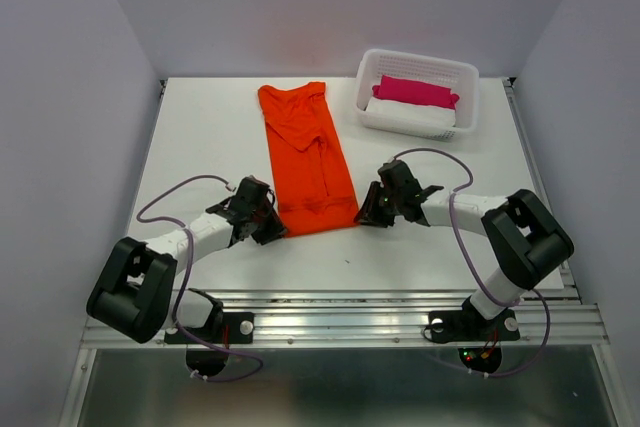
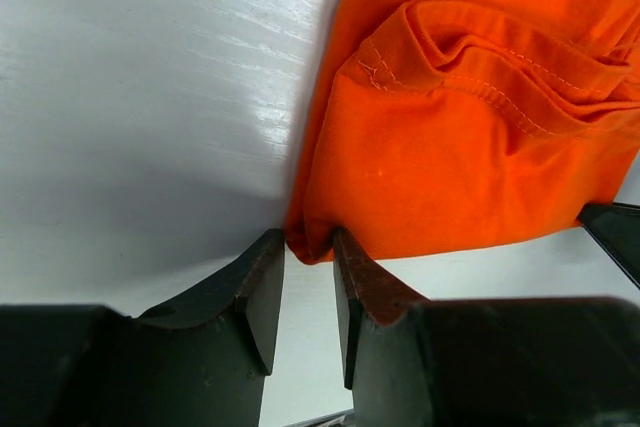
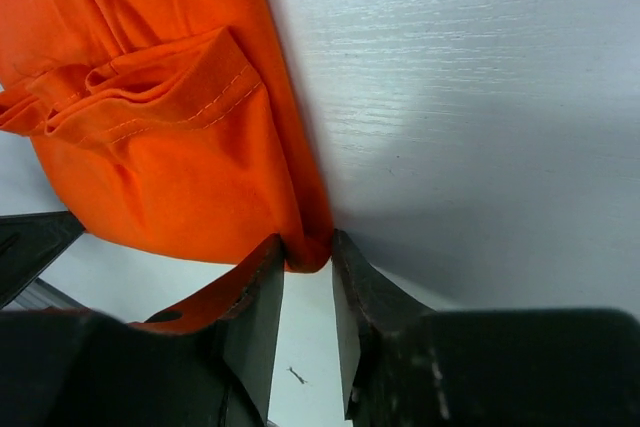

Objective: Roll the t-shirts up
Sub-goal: Roll the T-shirt to the center of the board.

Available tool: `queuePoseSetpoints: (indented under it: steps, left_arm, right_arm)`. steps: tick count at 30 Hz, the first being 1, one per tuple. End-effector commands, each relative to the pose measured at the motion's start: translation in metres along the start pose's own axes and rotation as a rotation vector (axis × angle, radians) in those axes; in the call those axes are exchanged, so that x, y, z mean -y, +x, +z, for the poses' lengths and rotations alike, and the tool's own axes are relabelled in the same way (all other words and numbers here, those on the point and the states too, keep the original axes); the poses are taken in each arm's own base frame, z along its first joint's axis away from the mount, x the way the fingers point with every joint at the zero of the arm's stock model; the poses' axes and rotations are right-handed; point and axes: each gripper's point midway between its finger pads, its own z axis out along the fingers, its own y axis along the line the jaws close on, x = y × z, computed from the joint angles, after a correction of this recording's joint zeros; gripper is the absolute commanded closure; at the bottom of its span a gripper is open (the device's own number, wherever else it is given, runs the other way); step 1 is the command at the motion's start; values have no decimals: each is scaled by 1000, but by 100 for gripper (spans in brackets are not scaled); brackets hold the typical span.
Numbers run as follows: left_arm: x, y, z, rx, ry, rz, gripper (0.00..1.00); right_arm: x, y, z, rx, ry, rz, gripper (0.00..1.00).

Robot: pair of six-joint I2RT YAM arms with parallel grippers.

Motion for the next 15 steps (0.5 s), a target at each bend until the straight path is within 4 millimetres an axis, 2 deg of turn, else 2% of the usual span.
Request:
queuePoseSetpoints:
  steps: [1, 6, 9, 10, 11, 15]
  left_arm:
    - [-4, 2, 5, 4, -13, -1, 64]
    - [-3, 2, 7, 4, -8, -6, 71]
    - [0, 0, 7, 5, -5, -7, 88]
    - [0, 0, 6, 5, -5, -7, 100]
    - [0, 0, 6, 5, -7, -6, 100]
    - [-1, 1, -1, 7, -12, -15, 100]
  right_arm:
    - [4, -2, 5, 14, 7, 9, 73]
    - [4, -1, 6, 10, 7, 7, 85]
    - [2, -1, 4, 8, -2, 1, 94]
    - [1, -2, 3, 10, -5, -1, 97]
    - [0, -2, 1, 13, -6, -3, 99]
    - [0, -2, -5, 14, -1, -15, 99]
